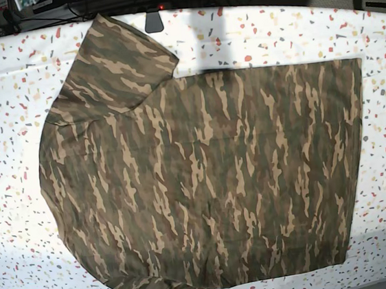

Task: Fold the T-shirt properly
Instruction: 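Move both grippers from rest toward the shirt's shoulder corners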

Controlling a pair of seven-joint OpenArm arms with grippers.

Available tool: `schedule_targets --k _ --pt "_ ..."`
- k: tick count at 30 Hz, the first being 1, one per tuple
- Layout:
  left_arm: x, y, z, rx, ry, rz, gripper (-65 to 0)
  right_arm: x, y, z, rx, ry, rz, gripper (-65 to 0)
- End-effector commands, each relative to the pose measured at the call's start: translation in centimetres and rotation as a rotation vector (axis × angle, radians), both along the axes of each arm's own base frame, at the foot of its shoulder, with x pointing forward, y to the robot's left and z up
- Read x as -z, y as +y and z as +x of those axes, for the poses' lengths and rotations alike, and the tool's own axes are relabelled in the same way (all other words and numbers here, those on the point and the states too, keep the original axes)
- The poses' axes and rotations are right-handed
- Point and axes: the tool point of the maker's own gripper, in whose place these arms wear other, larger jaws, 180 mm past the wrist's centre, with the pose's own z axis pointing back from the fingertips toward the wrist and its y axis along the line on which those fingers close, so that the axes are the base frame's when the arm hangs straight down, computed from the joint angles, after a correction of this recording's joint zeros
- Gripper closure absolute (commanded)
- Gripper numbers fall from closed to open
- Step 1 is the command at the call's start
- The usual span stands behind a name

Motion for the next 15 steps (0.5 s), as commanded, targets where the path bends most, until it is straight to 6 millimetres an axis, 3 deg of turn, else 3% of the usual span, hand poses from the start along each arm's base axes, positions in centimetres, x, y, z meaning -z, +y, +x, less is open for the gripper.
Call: schedule_targets --k 1,7,15 --pt "-1.3 0.2 0.7 0.016 -0.024 0.009 -32.0 -0.9 -0.1 0.4 -0.006 -0.017 -0.006 -26.3" --pt "-4.7 1.2 4.7 0.047 -0.159 0.072 -32.0 -3.9 -0.7 4.2 -0.027 -0.163 -0.042 -26.3" --pt "-5.8 1.0 6.1 0.05 -0.229 0.069 -32.0 -4.8 -1.2 6.4 -0.028 -0.231 -0.061 -26.3"
